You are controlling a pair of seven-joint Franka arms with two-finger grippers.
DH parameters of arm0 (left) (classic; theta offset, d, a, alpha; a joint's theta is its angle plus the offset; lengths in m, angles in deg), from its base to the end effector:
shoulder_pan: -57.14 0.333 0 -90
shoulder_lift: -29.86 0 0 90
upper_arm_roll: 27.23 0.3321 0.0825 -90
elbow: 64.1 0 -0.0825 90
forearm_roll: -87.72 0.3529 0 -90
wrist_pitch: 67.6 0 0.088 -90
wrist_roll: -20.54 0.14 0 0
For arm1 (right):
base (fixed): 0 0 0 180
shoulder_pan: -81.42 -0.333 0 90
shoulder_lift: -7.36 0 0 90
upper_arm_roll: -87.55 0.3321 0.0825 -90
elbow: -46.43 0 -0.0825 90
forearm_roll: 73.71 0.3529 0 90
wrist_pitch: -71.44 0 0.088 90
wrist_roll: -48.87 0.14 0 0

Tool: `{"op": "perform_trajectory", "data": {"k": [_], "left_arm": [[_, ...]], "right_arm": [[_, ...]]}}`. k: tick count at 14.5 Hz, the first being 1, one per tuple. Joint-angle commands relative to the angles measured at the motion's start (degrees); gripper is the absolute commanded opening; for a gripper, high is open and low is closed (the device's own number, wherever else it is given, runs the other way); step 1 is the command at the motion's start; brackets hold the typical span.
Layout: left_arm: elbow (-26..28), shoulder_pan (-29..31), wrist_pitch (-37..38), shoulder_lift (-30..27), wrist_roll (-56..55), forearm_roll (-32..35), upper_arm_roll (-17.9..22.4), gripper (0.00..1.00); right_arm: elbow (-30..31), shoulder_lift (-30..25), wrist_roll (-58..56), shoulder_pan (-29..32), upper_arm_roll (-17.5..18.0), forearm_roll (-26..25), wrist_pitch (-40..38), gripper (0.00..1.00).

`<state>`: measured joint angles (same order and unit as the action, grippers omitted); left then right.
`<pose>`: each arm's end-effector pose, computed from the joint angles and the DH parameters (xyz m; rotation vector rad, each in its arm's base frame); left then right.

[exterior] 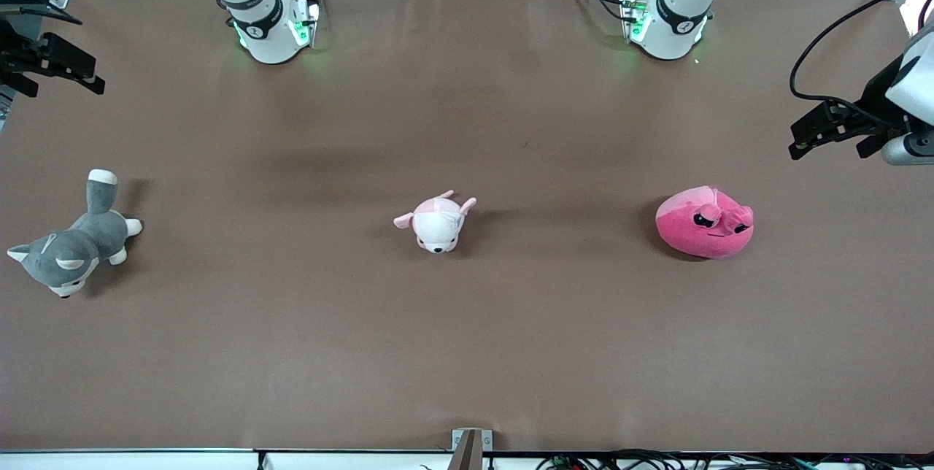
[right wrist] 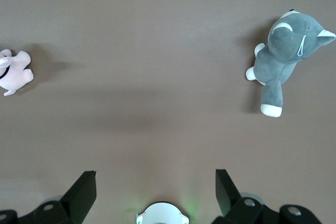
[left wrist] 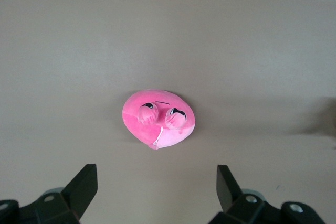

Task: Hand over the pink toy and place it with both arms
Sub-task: 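Lower the left gripper onto the hot-pink plush and grasp it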

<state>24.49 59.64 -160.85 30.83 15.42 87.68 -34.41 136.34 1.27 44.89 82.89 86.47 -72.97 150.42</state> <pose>0.5354 -0.0433 0.6149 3.1316 0.0122 0.1003 0.4643 -0.0193 0.6451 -3.1190 -0.0422 0.1303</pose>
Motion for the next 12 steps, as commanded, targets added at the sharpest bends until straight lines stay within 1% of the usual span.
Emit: {"op": "perform_trajectory", "data": {"k": [1,7,11,12], "left_arm": [[-0.8,0.0,1.0,0.1,1.4,0.3,0.0,1.0],[-0.7,-0.4,1.0,0.5,1.3,0.3,0.0,1.0],[-0.3,-0.4,1.0,4.0,1.5,0.4,0.1,1.0],[-0.3,0.5,1.1,5.4,1.6,0.4,0.1,1.0]], "right_arm": [[2.2,-2.1,0.1,-0.1,0.1,0.1,0.3,1.0],[2.2,-2.1,0.0,-0.1,0.1,0.1,0.3,1.0],[2.2,-2.1,0.0,-0.1,0.1,0.1,0.6,1.0],[2.2,-2.0,0.0,-0.1,0.1,0.1,0.8,1.0]]}}
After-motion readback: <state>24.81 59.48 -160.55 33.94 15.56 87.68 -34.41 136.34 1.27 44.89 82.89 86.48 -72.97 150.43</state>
